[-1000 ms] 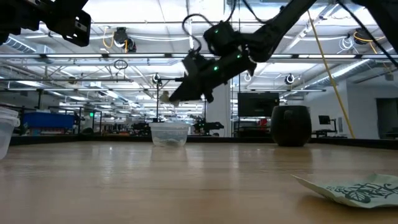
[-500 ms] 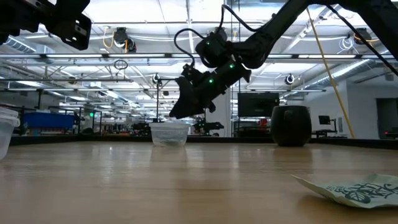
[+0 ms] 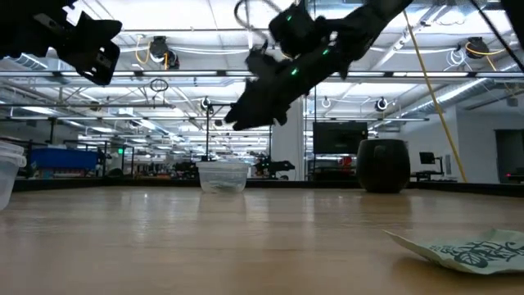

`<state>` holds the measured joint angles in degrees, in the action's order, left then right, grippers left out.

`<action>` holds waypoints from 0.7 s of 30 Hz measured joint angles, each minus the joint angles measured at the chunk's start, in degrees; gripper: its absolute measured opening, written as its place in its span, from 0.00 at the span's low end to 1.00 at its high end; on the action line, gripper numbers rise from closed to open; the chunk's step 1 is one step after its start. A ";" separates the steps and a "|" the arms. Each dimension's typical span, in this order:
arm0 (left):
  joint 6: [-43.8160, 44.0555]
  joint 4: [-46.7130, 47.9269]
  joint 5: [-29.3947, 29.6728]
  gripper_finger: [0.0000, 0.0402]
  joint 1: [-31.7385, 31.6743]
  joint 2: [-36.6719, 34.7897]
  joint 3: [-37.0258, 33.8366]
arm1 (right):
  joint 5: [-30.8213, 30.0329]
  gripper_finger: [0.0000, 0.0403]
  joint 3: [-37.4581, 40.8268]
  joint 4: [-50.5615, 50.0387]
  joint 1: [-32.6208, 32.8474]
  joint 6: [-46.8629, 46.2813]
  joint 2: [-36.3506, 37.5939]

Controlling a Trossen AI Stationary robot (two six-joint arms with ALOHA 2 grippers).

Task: Pick and place Stevia / Truvia into bins
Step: Put the stevia packet into the transparent rectangle container

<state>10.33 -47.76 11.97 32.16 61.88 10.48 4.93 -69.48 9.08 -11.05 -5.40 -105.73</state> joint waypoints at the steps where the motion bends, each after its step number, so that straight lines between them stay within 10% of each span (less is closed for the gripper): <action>1: 0.87 -0.06 0.58 0.49 0.00 -0.01 0.00 | -0.05 0.53 1.56 -0.03 1.50 0.08 1.81; 12: 8.13 4.33 12.74 0.49 -0.36 2.07 2.64 | -14.02 0.49 31.51 18.71 22.88 -8.15 27.78; 21: 1.52 23.39 10.27 0.49 -2.51 20.33 25.62 | -24.65 0.49 48.12 32.05 32.33 -8.84 43.97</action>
<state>11.85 -24.37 22.24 29.66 82.21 36.10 -19.72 -21.36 41.13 21.28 -14.24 -61.76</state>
